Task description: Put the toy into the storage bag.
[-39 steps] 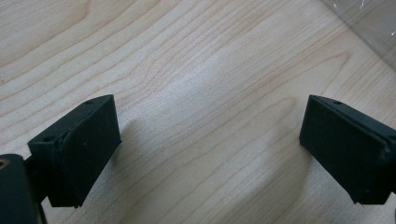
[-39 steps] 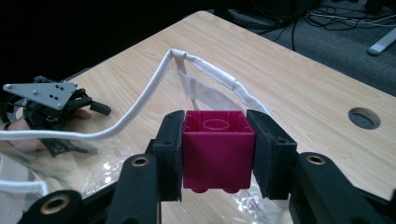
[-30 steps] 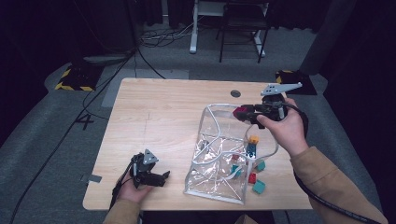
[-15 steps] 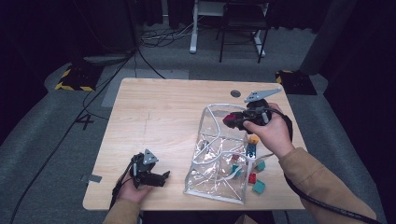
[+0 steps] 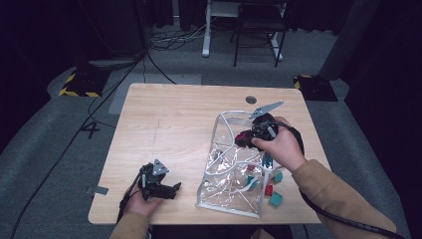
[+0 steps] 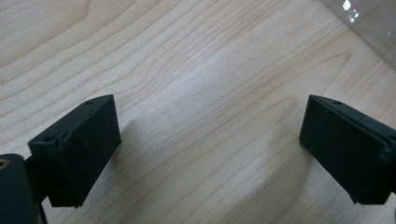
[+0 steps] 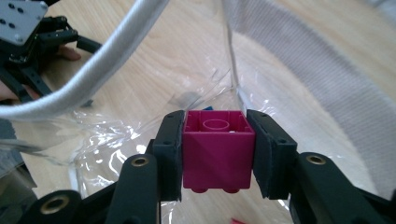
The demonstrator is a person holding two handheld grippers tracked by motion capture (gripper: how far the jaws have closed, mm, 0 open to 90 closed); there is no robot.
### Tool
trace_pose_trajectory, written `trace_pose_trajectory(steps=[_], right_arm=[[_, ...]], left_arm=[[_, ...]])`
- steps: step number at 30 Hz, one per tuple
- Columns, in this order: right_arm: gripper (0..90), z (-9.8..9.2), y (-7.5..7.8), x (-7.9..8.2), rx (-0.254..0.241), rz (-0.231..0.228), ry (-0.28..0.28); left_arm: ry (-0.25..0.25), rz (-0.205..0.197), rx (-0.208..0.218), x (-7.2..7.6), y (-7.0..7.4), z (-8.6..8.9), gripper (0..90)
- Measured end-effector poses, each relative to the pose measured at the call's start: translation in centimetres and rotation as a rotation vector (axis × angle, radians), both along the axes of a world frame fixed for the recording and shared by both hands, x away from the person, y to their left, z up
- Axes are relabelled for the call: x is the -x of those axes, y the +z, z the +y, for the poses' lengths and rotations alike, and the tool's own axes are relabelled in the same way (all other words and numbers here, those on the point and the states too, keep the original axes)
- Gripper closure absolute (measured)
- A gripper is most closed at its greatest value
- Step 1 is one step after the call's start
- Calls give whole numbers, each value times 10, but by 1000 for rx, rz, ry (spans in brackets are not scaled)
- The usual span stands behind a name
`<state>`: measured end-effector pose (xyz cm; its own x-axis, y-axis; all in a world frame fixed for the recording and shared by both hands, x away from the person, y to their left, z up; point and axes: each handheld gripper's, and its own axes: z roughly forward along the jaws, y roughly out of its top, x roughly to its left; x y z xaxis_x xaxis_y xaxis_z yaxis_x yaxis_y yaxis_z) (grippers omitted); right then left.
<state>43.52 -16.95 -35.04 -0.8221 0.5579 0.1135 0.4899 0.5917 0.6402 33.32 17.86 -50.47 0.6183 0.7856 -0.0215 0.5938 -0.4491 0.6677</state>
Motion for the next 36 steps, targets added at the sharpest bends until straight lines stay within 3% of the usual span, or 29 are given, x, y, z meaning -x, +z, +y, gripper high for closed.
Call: trace_pose_trajectory(steps=[8,11,16,28,36], right_arm=[[583,5,-10,0,39,54,28],[476,5,-12,-1,35,63,20],[367,3,-6,0,7,28,0],[369,-12,22,12,-79,-59,-16],[370,-31,45,26,-122,-124,-27]], left_arm=[[0,0,0,0,0,0,53],[-1,0,-1,0,0,0,53],[0,0,0,0,0,0,53],[0,0,0,0,0,0,53],[-1,1,0,0,0,0,53]])
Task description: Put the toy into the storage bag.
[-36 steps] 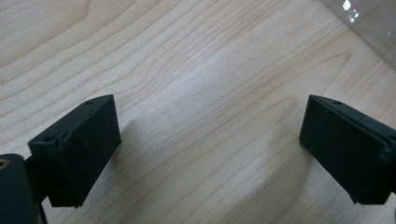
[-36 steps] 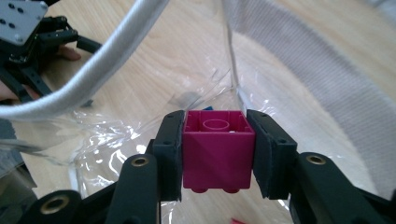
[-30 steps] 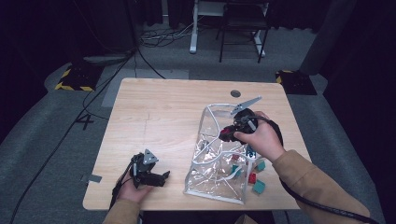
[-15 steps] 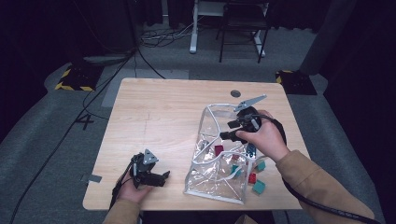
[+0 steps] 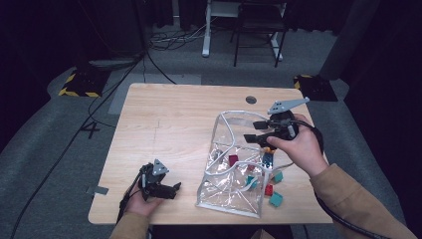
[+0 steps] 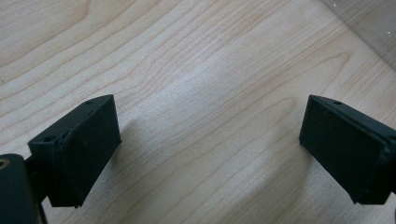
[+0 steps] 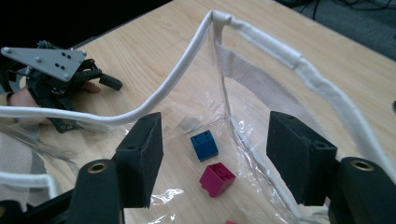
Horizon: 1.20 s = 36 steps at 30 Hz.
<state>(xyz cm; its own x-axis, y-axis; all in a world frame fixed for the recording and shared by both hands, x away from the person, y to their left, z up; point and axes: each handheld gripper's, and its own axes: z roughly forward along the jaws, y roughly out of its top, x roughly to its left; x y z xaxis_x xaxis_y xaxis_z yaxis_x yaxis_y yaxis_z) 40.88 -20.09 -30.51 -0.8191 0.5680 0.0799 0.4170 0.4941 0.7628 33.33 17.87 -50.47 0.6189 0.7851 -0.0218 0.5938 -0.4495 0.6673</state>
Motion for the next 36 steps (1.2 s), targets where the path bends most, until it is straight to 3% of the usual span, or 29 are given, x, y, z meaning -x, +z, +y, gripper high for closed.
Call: trace_pose_trajectory(steps=[7,15,27,36], right_arm=[[367,-22,17,14,-21,-41,-18],[364,-48,26,23,-37,-63,-52],[357,-93,31,38,-69,-101,-127],[359,-133,24,42,-86,-109,-213]], left_arm=[[0,0,0,0,0,0,53],[0,0,0,0,0,0,53],[0,0,0,0,0,0,53],[1,0,0,0,0,0,53]])
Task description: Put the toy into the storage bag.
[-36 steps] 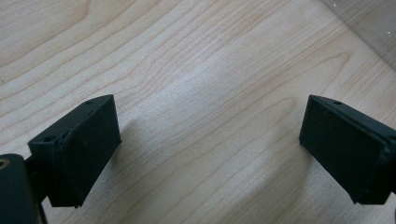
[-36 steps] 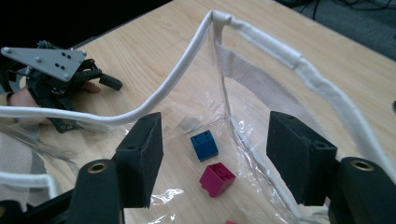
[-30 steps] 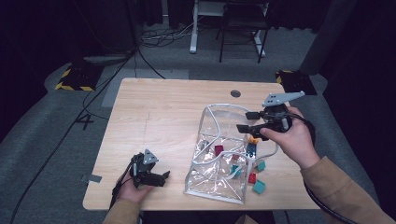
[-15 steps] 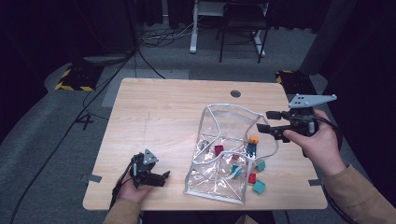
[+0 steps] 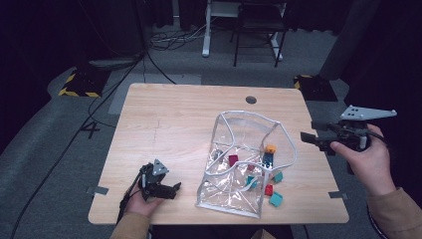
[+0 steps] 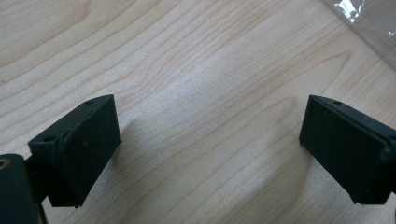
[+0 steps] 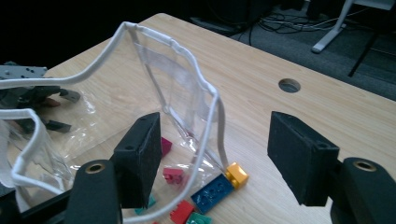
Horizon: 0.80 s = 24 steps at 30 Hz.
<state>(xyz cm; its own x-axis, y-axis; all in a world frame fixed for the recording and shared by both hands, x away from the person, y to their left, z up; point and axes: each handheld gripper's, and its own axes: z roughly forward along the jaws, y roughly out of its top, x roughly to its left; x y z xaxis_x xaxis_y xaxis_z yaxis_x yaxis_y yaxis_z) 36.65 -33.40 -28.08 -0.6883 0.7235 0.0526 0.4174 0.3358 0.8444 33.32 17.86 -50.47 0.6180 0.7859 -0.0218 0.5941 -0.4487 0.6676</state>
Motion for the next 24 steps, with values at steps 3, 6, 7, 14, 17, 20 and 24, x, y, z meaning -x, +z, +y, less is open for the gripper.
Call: trace_pose_trajectory(steps=[3,6,7,14,17,20,24], right_arm=[[362,-9,-4,2,6,-10,-21],[362,-14,-9,3,6,-2,-31],[361,-16,-11,3,6,0,-33],[361,-18,-37,5,1,34,-35],[362,-19,-53,5,22,45,-47],[362,-18,-68,5,46,64,-57],[361,-16,-90,5,56,101,-50]], left_arm=[[-1,0,-1,0,0,0,53],[1,1,1,0,0,0,53],[1,1,1,0,0,0,53],[0,-1,-1,0,0,0,53],[0,0,0,0,0,0,53],[1,1,1,0,0,0,53],[0,-1,-1,0,0,0,53]])
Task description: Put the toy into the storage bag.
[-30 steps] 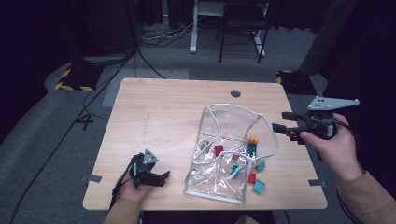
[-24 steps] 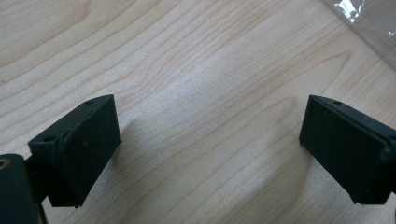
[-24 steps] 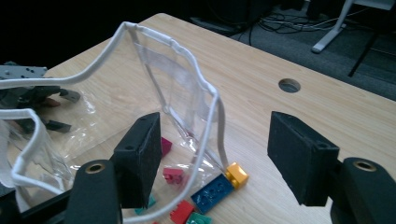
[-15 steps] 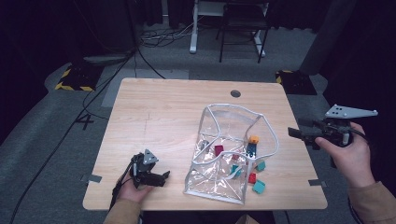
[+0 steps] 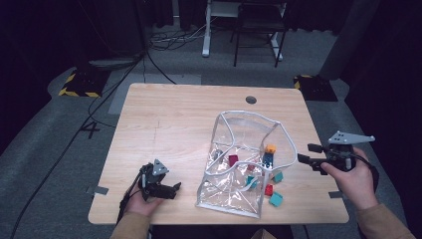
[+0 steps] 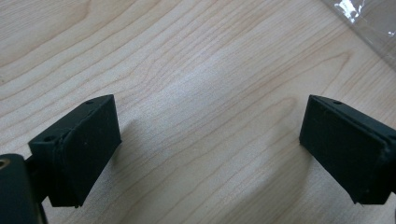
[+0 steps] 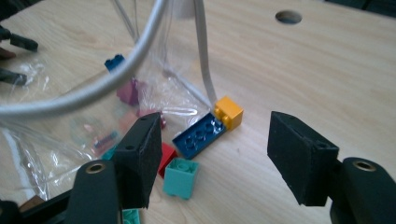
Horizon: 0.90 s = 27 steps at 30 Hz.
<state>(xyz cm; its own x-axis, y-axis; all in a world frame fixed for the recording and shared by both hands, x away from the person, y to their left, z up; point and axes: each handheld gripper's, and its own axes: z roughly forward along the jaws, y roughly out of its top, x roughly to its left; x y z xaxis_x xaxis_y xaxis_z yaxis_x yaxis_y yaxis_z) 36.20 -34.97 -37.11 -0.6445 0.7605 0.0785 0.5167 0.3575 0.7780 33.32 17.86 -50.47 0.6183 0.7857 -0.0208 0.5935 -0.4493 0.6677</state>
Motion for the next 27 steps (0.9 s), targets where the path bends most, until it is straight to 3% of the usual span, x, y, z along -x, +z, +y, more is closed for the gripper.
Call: trace_pose_trajectory(steps=[13,21,27], right_arm=[[361,10,-65,-7,-5,103,4],[358,18,-93,-10,-12,146,7],[358,23,-105,-9,-14,159,13]], left_arm=[[1,1,2,0,0,0,53],[2,1,1,0,0,0,53],[2,1,2,0,0,0,53]])
